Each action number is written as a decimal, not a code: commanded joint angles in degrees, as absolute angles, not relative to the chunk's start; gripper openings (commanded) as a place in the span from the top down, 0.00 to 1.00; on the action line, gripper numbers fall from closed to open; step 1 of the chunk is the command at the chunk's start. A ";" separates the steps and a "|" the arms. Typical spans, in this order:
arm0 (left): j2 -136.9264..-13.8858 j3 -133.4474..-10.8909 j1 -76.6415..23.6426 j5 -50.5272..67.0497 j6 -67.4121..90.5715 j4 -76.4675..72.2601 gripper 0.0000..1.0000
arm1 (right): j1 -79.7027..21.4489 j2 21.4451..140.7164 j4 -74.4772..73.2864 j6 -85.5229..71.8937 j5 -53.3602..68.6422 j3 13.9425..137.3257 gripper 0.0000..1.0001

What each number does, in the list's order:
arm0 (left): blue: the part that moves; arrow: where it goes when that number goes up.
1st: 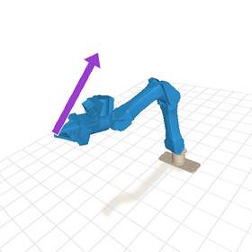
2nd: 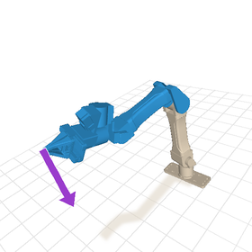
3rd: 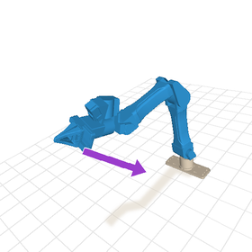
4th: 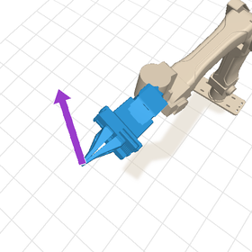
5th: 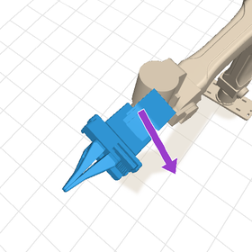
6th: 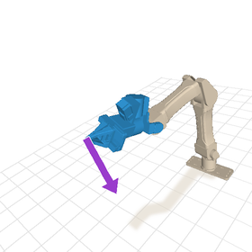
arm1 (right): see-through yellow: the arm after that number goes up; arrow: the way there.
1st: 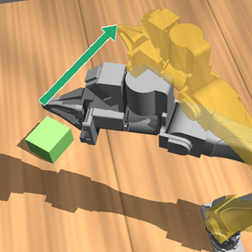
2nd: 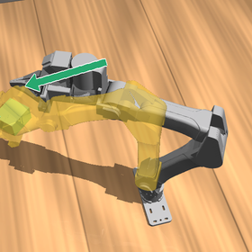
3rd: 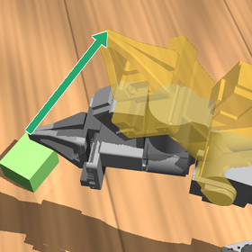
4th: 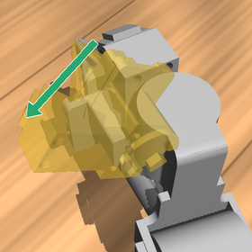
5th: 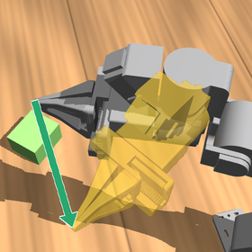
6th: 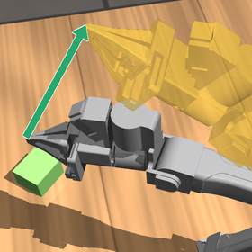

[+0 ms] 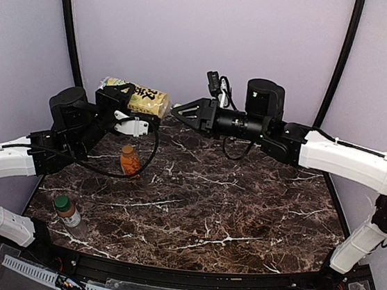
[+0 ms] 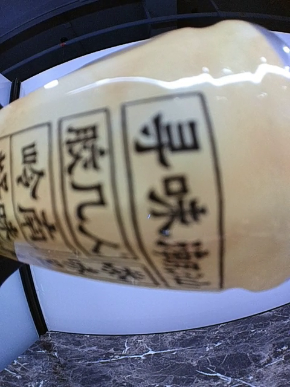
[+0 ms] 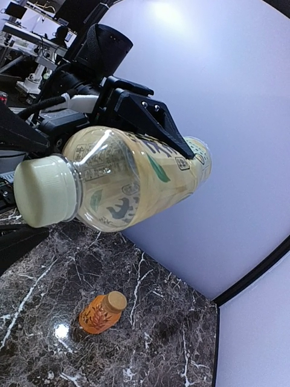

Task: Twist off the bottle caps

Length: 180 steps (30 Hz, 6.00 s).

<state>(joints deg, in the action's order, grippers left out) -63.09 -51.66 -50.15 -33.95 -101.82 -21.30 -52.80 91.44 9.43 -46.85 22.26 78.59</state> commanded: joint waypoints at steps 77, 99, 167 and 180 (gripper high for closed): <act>-61.78 -51.92 -53.28 -36.62 -92.67 -17.41 0.67 | -51.68 88.86 11.41 -50.63 25.31 77.67 0.56; -62.38 -51.33 -53.42 -36.65 -93.38 -17.23 0.67 | -51.68 91.06 11.08 -50.97 28.04 79.21 0.63; -67.33 -73.34 -53.42 -23.23 -57.46 31.21 0.74 | -57.16 80.46 -8.23 -31.02 7.92 81.84 0.10; -66.97 -70.50 -53.47 -25.70 -59.98 26.57 0.73 | -55.74 84.67 -6.21 -38.78 15.96 81.06 0.33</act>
